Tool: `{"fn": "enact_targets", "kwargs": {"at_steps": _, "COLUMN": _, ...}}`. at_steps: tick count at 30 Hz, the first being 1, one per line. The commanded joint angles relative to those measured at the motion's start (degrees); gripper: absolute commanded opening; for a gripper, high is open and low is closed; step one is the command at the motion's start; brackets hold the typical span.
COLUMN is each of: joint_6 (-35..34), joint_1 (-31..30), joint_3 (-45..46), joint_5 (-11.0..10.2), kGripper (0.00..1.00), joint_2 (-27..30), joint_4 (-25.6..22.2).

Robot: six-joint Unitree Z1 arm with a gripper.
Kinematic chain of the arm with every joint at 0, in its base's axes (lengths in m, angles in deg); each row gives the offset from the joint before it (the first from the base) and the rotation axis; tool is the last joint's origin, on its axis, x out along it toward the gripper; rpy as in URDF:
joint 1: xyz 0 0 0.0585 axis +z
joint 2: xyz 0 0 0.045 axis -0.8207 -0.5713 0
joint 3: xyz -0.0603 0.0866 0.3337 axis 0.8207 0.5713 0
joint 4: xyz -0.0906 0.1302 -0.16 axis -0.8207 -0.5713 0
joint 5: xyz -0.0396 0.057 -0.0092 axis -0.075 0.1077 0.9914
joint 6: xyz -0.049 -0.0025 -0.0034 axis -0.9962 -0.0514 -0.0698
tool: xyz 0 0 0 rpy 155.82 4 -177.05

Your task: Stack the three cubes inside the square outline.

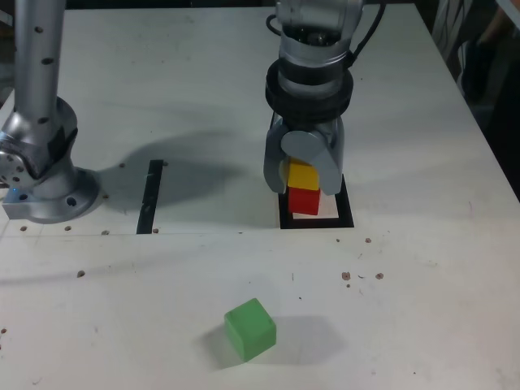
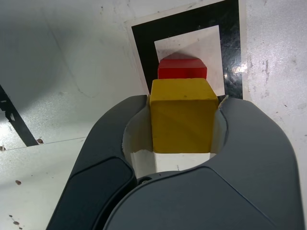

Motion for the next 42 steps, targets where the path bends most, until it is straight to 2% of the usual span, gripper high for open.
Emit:
{"fn": "enact_targets", "kwargs": {"at_steps": 1, "joint_6": 0.1, "joint_1": 0.1, "joint_3": 0.2, "joint_5": 0.1, "kGripper": 0.17, "joint_2": -0.3, "joint_4": 0.1}}
{"fn": "enact_targets", "kwargs": {"at_steps": 9, "joint_6": 0.3, "joint_1": 1.3, "joint_3": 1.7, "joint_5": 1.4, "kGripper": 0.29, "joint_2": -0.8, "joint_4": 1.0}}
{"fn": "enact_targets", "kwargs": {"at_steps": 16, "joint_6": 0.6, "joint_1": 1.5, "joint_3": 1.8, "joint_5": 1.4, "kGripper": 0.39, "joint_2": -0.9, "joint_4": 1.2}}
{"fn": "enact_targets", "kwargs": {"at_steps": 24, "joint_6": 0.9, "joint_1": 1.6, "joint_3": 2.3, "joint_5": 1.6, "kGripper": 0.75, "joint_2": -0.6, "joint_4": 2.3}}
{"fn": "enact_targets", "kwargs": {"at_steps": 31, "joint_6": 0.7, "joint_1": 1.8, "joint_3": 3.8, "joint_5": 1.9, "kGripper": 0.93, "joint_2": -0.1, "joint_4": 4.2}}
{"fn": "enact_targets", "kwargs": {"at_steps": 37, "joint_6": 0.1, "joint_1": 1.9, "joint_3": 4.1, "joint_5": 1.7, "kGripper": 0.99, "joint_2": 1.4, "joint_4": 3.8}}
{"fn": "enact_targets", "kwargs": {"at_steps": 42, "joint_6": -0.9, "joint_1": 1.5, "joint_3": 4.1, "joint_5": 1.4, "kGripper": 0.99, "joint_2": 4.3, "joint_4": 0.6}}
